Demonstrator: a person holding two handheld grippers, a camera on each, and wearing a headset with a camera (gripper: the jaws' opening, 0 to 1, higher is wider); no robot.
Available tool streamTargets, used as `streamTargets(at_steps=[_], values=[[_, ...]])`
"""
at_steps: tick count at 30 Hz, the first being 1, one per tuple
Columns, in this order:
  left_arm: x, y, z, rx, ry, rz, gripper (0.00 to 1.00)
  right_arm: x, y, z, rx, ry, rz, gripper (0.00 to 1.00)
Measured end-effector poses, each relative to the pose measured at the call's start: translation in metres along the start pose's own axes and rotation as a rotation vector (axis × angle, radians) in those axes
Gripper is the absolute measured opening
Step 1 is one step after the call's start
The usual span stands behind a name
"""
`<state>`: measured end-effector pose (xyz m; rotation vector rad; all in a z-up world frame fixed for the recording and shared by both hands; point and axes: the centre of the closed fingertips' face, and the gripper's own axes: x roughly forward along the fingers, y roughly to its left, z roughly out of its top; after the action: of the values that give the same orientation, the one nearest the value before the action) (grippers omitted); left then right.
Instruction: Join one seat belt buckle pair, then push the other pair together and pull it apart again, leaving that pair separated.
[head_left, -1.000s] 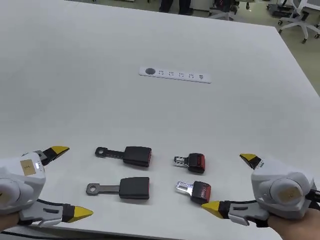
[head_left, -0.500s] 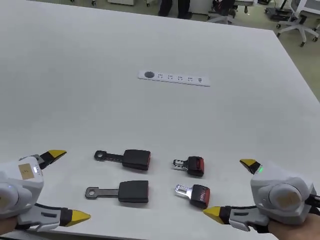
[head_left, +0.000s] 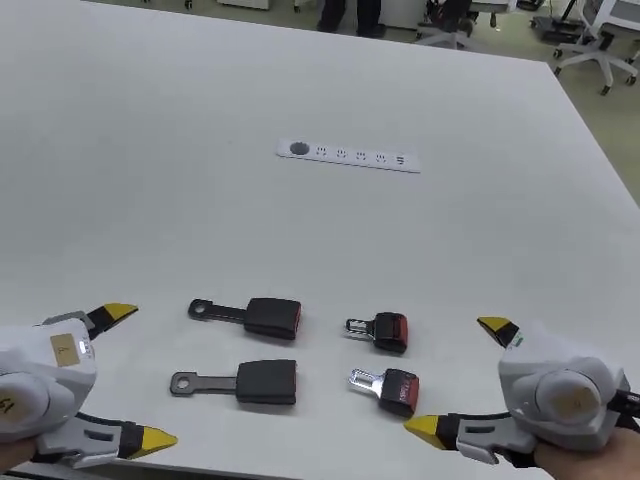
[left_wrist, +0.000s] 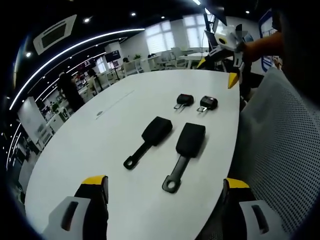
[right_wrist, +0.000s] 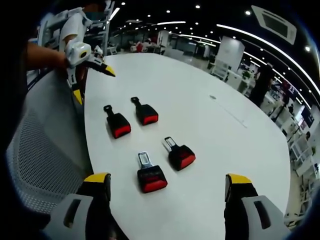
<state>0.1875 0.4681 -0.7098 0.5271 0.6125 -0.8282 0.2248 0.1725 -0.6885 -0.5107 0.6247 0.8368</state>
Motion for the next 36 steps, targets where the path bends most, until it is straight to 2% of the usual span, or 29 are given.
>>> streamTargets(at_steps=[5, 6, 7, 9, 11, 16, 19, 20, 21, 22, 24, 26, 28, 29, 34, 36], values=[[-0.001, 0.000, 0.003, 0.004, -0.006, -0.005, 0.95, 0.003, 0.001, -0.001, -0.026, 0.006, 0.006, 0.96], [-0.001, -0.001, 0.005, 0.014, -0.014, -0.015, 0.95, 0.003, 0.001, -0.001, -0.034, 0.004, 0.008, 0.96], [-0.001, -0.003, 0.006, 0.050, -0.018, -0.021, 0.95, 0.003, 0.002, -0.001, -0.041, 0.004, 0.009, 0.95], [0.000, -0.003, 0.001, 0.066, 0.004, -0.021, 0.93, 0.003, 0.002, 0.001, -0.042, -0.003, 0.011, 0.94], [0.001, -0.002, 0.001, 0.069, 0.001, -0.022, 0.93, 0.003, 0.003, 0.002, -0.044, -0.007, 0.016, 0.91], [0.000, 0.003, 0.000, 0.063, 0.002, -0.016, 0.92, 0.004, 0.003, 0.000, -0.048, 0.001, 0.021, 0.88], [0.001, -0.002, 0.004, 0.018, -0.014, -0.045, 0.91, 0.005, 0.000, 0.000, -0.061, -0.002, 0.005, 0.92], [0.002, -0.006, 0.007, 0.003, -0.022, -0.061, 0.91, 0.005, 0.001, -0.001, -0.064, -0.001, 0.014, 0.90], [0.002, -0.007, 0.008, 0.022, -0.023, -0.065, 0.91, 0.005, 0.004, -0.001, -0.067, 0.000, 0.031, 0.88], [0.003, -0.010, 0.006, 0.050, -0.007, -0.074, 0.90, 0.006, 0.005, -0.002, -0.076, 0.004, 0.035, 0.88], [0.006, -0.009, 0.001, 0.066, 0.026, -0.072, 0.87, 0.008, 0.004, -0.004, -0.094, 0.004, 0.039, 0.88], [0.004, -0.004, -0.002, 0.061, 0.044, -0.062, 0.83, 0.008, 0.002, -0.005, -0.093, 0.001, 0.040, 0.86], [0.002, 0.001, -0.003, 0.036, 0.040, -0.055, 0.81, 0.009, 0.003, -0.006, -0.088, 0.003, 0.053, 0.81], [0.002, 0.002, -0.002, 0.017, 0.034, -0.053, 0.80, 0.010, 0.002, -0.006, -0.092, 0.003, 0.052, 0.81], [0.006, 0.002, 0.003, 0.056, 0.049, -0.057, 0.73, 0.016, 0.005, -0.013, -0.106, 0.016, 0.080, 0.76], [0.011, 0.000, 0.010, 0.062, 0.048, -0.061, 0.71, 0.018, 0.006, -0.015, -0.110, 0.019, 0.088, 0.73]])
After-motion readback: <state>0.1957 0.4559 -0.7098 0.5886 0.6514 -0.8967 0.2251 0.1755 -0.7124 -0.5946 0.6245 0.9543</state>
